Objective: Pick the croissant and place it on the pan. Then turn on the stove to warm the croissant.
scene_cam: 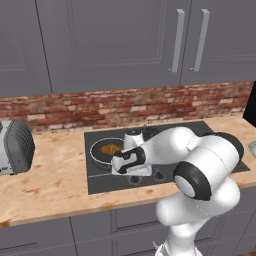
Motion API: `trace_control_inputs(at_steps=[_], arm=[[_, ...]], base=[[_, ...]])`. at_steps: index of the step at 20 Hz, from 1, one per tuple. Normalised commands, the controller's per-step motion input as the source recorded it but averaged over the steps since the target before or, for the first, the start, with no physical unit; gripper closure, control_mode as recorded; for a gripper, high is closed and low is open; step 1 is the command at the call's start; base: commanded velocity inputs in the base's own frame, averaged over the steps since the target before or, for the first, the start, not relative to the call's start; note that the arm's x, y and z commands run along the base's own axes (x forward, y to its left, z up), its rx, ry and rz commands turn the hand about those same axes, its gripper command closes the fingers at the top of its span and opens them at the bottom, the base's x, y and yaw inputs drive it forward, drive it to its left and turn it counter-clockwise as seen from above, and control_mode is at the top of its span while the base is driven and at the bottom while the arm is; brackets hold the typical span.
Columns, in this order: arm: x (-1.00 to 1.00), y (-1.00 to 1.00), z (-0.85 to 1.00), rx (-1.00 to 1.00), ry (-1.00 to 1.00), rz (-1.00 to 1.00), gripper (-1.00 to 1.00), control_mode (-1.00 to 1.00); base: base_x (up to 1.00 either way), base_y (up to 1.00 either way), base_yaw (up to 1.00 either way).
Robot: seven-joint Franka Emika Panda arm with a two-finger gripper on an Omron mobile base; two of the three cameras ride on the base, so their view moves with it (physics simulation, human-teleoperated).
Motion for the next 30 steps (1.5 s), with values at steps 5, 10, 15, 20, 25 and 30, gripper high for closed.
trace_control_inputs(at_steps=[5, 10, 15, 20, 25, 30], arm=[[-0.65, -0.20, -0.47, -0.02, -0.33, 0.39, 1.00, -1.00], [-0.24, -0.08, -0.45, 0.00, -0.35, 0.48, 1.00, -1.00], [0.00, 0.00, -0.41, 0.00, -0.16, 0.54, 1.00, -1.00], [0.05, -0.01, -0.42, 0.00, -0.01, 0.65, 1.00, -1.00], [-0.15, -0.10, -0.44, -0.06, -0.03, 0.63, 1.00, -1.00], [-0.78, -0.04, -0.04, -0.17, -0.19, 0.28, 1.00, -1.00]], base=[[0.00, 0.00, 0.00], [0.00, 0.00, 0.00], [0.00, 0.00, 0.00], [0.00, 0.00, 0.00], [0.00, 0.00, 0.00], [0.00, 0.00, 0.00]])
